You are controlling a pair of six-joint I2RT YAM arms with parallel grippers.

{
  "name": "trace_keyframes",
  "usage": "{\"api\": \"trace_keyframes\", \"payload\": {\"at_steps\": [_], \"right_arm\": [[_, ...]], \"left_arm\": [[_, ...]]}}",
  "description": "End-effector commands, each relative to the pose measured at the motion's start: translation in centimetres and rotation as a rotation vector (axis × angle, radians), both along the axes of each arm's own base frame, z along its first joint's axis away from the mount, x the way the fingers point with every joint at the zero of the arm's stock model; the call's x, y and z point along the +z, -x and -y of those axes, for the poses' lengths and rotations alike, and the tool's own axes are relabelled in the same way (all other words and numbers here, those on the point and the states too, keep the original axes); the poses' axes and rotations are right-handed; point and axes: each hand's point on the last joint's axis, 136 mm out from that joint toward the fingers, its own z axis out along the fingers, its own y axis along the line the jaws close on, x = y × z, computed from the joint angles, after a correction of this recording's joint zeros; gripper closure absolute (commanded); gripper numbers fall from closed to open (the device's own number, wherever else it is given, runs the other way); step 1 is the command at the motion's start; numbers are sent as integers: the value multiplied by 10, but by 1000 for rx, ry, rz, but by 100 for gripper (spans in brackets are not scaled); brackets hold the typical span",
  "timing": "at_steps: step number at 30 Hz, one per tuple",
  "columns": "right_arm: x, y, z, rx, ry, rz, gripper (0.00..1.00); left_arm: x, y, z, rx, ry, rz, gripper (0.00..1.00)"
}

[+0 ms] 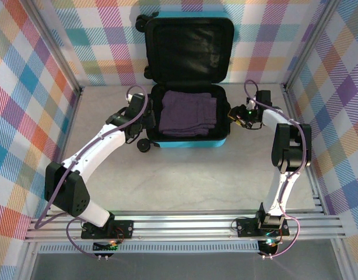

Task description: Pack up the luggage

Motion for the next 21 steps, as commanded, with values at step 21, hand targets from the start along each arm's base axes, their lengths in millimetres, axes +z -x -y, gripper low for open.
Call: {"api": "trace_keyframes", "payload": {"at_steps": [21], "right_arm": [[64,-2,4,11,33,129,100]], "left_arm": [[7,11,-16,24,-17,19,39]]}}
